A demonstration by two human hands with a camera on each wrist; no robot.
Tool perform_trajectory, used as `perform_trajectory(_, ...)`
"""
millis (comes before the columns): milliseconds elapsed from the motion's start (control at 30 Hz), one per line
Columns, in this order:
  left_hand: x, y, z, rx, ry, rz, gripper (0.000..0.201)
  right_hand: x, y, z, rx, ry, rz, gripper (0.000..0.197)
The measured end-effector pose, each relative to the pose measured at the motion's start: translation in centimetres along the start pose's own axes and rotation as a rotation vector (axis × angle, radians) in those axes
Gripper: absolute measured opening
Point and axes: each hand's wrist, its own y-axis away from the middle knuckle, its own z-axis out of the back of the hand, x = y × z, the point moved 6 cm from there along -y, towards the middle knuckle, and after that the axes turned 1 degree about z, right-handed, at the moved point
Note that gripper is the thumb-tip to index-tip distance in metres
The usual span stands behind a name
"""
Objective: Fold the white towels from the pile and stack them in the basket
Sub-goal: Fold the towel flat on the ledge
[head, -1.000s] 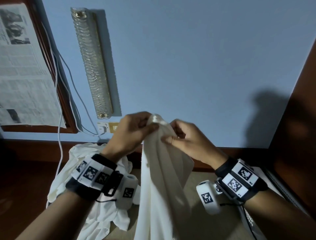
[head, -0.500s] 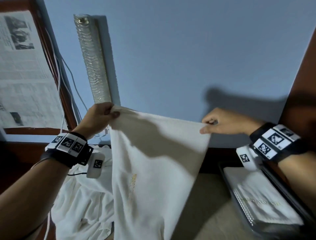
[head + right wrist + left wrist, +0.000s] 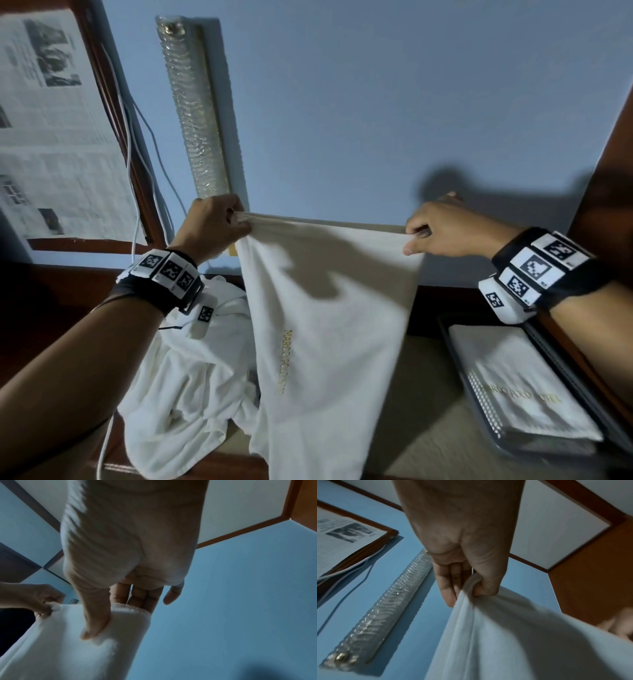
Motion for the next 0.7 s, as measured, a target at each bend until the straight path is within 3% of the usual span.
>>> perform_trajectory(133,0.4,1.4,0.5,-0.002,0.037,0.082,0.008,0.0,1.1,-1.1,-0.106,0.062,0.032,0.048)
perform_trajectory(267,0.2,4.2,1.6,0.078,0.199,0.139,0.009,-0.5,3.8,-1.0,-0.230,-0.245,0.059,0.044)
perform_trajectory(433,-2.2,7.7,5.0,0.204,0.592,0.154,0.010,-0.2,7.8,-1.1,-0.210,-0.595,-0.164,0.040)
perform_trajectory(533,-3.3,9.4,7.0,0.199,0.630,0.140,0.008,1.3,10.0,-0.5,-0.204,-0.717,-0.186,0.049)
perform_trajectory(700,-3.2,12.1,10.6,0.125,0.802,0.141,0.009,4.7,13.7,2.9,-0.304,-0.855,-0.142,0.038)
